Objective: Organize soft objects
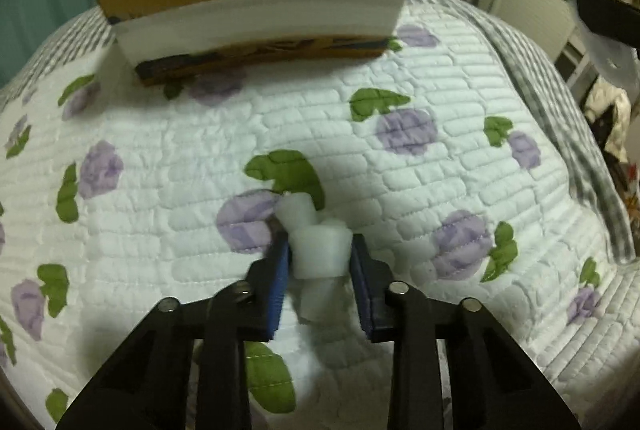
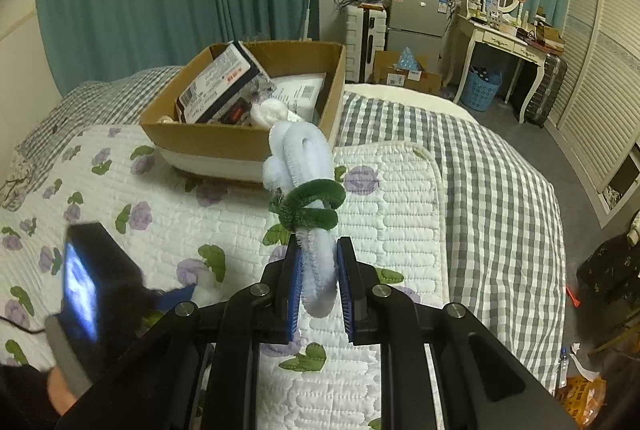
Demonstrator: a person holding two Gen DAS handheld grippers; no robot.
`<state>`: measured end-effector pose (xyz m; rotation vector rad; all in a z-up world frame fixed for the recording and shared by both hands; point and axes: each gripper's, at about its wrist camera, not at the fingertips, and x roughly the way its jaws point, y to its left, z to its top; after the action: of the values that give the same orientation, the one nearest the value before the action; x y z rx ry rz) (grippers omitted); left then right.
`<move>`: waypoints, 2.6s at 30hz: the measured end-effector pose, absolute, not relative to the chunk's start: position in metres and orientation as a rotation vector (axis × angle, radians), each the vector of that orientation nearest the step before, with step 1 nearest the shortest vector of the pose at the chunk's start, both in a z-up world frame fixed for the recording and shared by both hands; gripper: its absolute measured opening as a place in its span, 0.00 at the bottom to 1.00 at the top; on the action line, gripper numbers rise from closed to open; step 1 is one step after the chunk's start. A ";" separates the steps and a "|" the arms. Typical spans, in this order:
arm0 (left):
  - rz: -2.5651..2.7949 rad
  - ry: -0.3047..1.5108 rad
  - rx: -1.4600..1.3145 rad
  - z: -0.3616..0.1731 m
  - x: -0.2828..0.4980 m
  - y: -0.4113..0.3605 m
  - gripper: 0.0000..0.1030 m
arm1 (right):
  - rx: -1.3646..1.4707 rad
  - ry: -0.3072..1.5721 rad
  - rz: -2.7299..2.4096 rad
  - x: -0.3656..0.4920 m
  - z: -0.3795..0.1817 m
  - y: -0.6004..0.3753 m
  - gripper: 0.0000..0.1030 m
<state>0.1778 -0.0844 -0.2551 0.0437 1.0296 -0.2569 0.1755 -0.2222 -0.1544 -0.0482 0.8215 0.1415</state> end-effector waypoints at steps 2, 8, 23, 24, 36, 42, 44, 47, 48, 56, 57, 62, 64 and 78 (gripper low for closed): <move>-0.257 0.995 0.023 -0.244 0.175 -0.078 0.25 | -0.047 0.805 0.141 0.174 -0.146 -0.222 0.16; -0.261 0.828 -0.032 -0.178 0.174 -0.059 0.25 | -0.039 0.740 0.156 0.176 -0.120 -0.218 0.16; -0.222 0.552 -0.045 -0.049 0.258 -0.017 0.26 | -0.011 0.614 0.187 0.235 -0.061 -0.189 0.16; -0.217 0.556 -0.051 -0.050 0.268 -0.015 0.26 | -0.009 0.617 0.185 0.242 -0.061 -0.186 0.16; -0.181 0.671 -0.053 -0.111 0.360 -0.004 0.26 | -0.025 0.731 0.189 0.318 -0.113 -0.163 0.17; -0.189 0.720 -0.035 -0.133 0.376 -0.007 0.32 | -0.035 0.799 0.175 0.343 -0.146 -0.159 0.19; -0.184 0.727 -0.031 -0.135 0.379 -0.007 0.33 | -0.040 0.816 0.171 0.346 -0.155 -0.161 0.20; -0.153 0.738 -0.039 -0.136 0.381 -0.004 0.46 | -0.047 0.828 0.162 0.349 -0.162 -0.160 0.27; -0.159 0.741 -0.051 -0.135 0.381 -0.002 0.48 | -0.048 0.826 0.158 0.350 -0.163 -0.160 0.30; -0.171 0.651 -0.027 -0.092 0.353 -0.006 0.70 | -0.047 0.753 0.142 0.326 -0.132 -0.169 0.44; -0.175 0.631 -0.018 -0.082 0.345 -0.006 0.70 | -0.045 0.737 0.138 0.321 -0.124 -0.171 0.44; -0.174 0.549 -0.012 -0.039 0.312 0.000 0.83 | -0.032 0.652 0.125 0.291 -0.078 -0.178 0.54; -0.167 0.501 -0.013 -0.018 0.293 0.005 0.88 | -0.034 0.611 0.124 0.274 -0.056 -0.178 0.60; -0.132 0.299 -0.006 0.073 0.155 0.053 1.00 | -0.060 0.345 0.085 0.137 0.050 -0.154 1.00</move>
<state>0.1545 0.0533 0.0735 -0.0063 0.2994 -0.1321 0.1373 -0.1537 0.0502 -0.0597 0.3447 0.0852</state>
